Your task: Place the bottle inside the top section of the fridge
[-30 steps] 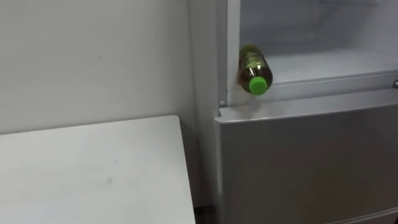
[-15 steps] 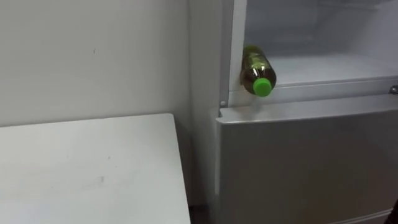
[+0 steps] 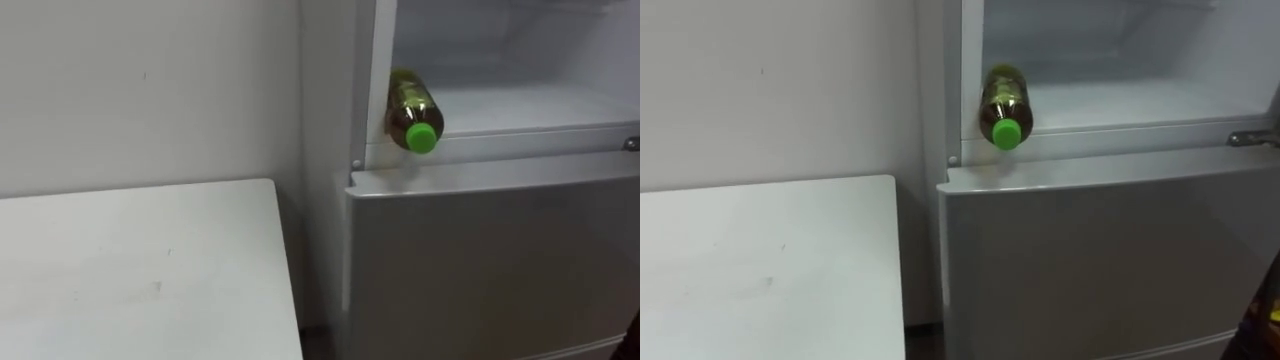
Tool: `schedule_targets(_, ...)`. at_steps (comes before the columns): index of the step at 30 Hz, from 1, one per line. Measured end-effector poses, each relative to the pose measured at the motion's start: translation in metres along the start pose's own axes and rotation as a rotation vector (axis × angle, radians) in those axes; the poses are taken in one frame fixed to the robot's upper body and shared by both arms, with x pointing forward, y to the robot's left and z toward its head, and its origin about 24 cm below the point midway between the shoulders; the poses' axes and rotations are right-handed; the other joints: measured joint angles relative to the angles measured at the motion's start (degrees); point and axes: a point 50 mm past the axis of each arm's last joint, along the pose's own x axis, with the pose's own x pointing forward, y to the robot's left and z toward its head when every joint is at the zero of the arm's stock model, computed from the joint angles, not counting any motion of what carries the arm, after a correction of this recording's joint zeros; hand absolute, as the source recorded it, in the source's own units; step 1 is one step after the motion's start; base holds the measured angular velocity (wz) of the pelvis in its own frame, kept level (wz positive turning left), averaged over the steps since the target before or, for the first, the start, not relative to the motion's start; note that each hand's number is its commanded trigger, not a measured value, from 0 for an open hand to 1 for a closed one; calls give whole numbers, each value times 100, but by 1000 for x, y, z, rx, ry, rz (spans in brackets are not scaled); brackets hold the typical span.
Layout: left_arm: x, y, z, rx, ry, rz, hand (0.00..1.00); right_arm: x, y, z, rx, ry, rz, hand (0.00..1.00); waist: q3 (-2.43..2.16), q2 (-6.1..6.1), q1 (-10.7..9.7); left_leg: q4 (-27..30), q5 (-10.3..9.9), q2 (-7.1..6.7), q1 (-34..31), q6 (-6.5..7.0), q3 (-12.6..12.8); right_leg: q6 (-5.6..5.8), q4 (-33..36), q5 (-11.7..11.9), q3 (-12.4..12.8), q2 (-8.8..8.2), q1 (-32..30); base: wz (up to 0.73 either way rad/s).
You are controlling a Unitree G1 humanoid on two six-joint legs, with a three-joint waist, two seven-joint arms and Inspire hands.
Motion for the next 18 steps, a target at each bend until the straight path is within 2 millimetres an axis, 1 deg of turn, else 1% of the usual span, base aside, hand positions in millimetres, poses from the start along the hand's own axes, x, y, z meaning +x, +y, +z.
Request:
schedule_targets(2, 0, 0, 0, 7, -1, -5, 0, -2, 7, 12, 32, -56, 30, 0, 0, -44, -8, 4, 0, 0, 27, 0, 4, -3, 30, -29, 11, -3, 5, 0)
schedule_targets(3, 0, -1, 0, 8, -1, -14, 0, -2, 9, 20, 66, -77, 36, 0, 5, -53, -8, 4, 0, 2, 26, 0, 4, -3, 29, -29, 11, -1, 5, 0)
schedule_targets(4, 0, -1, 0, 8, 0, -17, 0, -2, 10, 24, 82, -88, 38, 0, 4, -60, -7, 3, 0, 1, 26, 0, 3, -3, 29, -29, 11, -2, 5, 0)
schedule_targets(5, 0, 0, 0, 6, 0, -16, 0, -1, 9, 26, 72, -97, 38, 0, 6, -79, 0, 0, 0, 1, 25, 0, 2, -3, 28, -29, 10, -3, 4, 0)
schedule_targets(13, -1, 2, -4, -11, 17, -16, 0, -2, 10, 28, 63, -113, 36, 0, 2, -104, 14, 2, 0, -2, -17, 0, 1, -2, 86, -30, 25, -5, -70, 0)
schedule_targets(18, -2, 2, -9, -11, 39, -18, 0, -2, 10, 27, 49, -112, 20, 0, 12, -143, 17, 12, 0, 0, -22, 0, -3, -10, 112, -48, 27, -6, -86, 0)
